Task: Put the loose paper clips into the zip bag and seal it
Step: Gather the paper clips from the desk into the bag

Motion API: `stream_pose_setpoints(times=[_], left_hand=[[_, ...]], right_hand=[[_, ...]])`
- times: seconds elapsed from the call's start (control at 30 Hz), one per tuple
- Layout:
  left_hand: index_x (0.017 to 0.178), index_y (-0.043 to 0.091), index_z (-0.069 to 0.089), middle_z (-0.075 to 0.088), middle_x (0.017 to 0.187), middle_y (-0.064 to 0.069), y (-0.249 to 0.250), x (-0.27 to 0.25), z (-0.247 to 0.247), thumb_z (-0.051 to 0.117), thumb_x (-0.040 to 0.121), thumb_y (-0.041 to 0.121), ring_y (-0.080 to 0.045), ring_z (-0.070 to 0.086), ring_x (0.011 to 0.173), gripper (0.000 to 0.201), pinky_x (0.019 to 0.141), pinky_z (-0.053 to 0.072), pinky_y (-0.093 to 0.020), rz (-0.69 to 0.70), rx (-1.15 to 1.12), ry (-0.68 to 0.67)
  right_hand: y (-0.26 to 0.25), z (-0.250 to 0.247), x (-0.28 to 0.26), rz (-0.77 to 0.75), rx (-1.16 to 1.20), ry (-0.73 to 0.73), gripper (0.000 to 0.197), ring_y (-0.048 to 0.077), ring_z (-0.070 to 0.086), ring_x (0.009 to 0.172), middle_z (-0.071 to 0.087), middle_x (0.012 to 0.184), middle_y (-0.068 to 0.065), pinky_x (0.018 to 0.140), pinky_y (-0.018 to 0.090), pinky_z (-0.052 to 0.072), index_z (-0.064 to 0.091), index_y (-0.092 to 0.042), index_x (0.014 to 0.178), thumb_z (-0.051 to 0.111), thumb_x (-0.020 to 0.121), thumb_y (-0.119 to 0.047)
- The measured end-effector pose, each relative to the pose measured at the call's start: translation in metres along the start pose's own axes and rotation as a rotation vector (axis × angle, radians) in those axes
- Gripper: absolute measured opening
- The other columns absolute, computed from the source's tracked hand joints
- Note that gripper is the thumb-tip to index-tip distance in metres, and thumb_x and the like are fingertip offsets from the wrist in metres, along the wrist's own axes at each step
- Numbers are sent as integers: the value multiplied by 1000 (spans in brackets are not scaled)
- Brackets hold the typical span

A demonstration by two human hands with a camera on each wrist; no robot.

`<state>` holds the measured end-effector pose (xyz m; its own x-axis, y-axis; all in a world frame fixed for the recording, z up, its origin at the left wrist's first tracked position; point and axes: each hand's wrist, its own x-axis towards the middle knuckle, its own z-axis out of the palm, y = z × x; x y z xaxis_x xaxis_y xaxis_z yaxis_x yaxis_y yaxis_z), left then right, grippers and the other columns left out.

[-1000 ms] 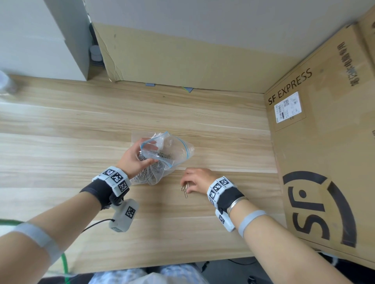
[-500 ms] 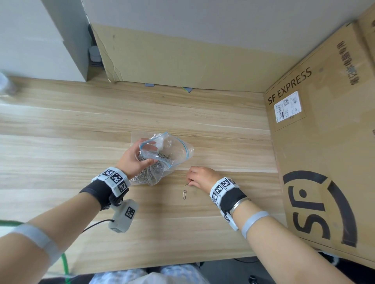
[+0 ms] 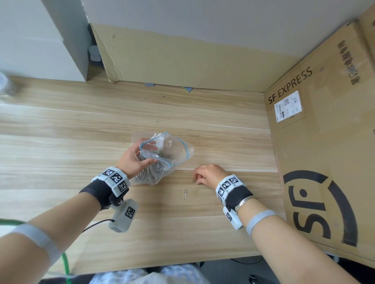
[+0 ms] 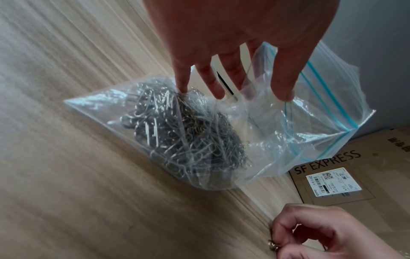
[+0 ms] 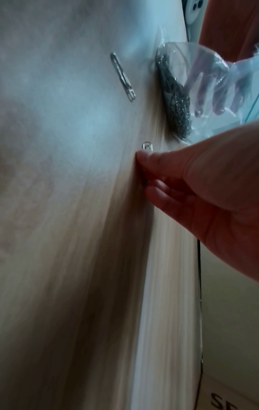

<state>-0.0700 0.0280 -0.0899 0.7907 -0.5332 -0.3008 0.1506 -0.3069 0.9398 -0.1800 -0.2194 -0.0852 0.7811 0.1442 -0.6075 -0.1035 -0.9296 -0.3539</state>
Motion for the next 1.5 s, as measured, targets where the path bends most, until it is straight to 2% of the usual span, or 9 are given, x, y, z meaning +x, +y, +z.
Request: stream_pose_setpoints(times=[0.27,0.47,0.63,0.97,1.1,1.2,1.27,1.37,1.5], left_hand=[[98,41,52,58,97,38,-3,1,-1,71,71,7,13,55,91,46,93,40,-26,-9,13,-2],[97,41,52,58,95,38,-1,0,-1,71,72,10,5,56,94,44,93,41,-29,-9,28,0],[98,42,51,58,96,37,-2,0,-1,72,72,10,12,56,90,46,93,42,-30,-8,32,2],[98,40,53,58,96,38,-4,1,-1,72,71,7,12,55,89,47,91,42,-26,-10,25,16],[100,39,52,59,95,38,-5,1,0,71,71,4,12,56,88,49,86,43,-19,-8,5,15],[101,37,51,58,95,39,-5,1,0,70,71,3,11,57,88,50,83,44,-15,-5,5,9],[102,39,51,59,96,37,-6,1,0,72,70,5,6,58,92,51,88,45,-23,-4,20,9],[102,42,51,61,96,32,-5,1,-1,74,69,10,-6,58,101,52,96,42,-32,6,49,3],[102,41,50,62,95,32,-3,-1,-1,75,68,11,-8,59,100,52,99,42,-39,6,46,13]], right_hand=[[-9,2,1,-58,-193,-60,16,28,55,97,55,108,12,80,37,46,58,-5,100,55,88,-15],[-20,7,-3,-186,-79,-130,22,24,59,89,66,98,6,76,32,46,59,-11,103,52,83,-7],[-32,14,0,-297,-168,-195,25,24,59,94,66,103,2,74,34,47,61,-18,108,51,86,-12],[-51,11,4,-102,-353,-296,14,33,58,93,63,103,14,71,34,43,59,-6,92,51,83,-14],[-49,-6,-8,-20,-147,-146,6,23,60,85,67,94,7,76,33,50,59,-14,82,52,81,-14],[-49,-41,-17,-43,67,185,6,11,55,69,63,76,-1,72,26,49,63,-13,80,58,76,-11],[-57,-63,-17,-134,132,399,6,10,50,62,55,67,-6,64,24,46,63,-12,73,60,72,-7],[-81,-81,-2,-198,129,413,3,10,50,65,53,70,-6,67,25,48,63,-10,77,61,76,-8],[-99,-83,20,-145,124,292,12,10,58,73,68,83,0,79,28,50,66,-12,89,68,78,-17]])
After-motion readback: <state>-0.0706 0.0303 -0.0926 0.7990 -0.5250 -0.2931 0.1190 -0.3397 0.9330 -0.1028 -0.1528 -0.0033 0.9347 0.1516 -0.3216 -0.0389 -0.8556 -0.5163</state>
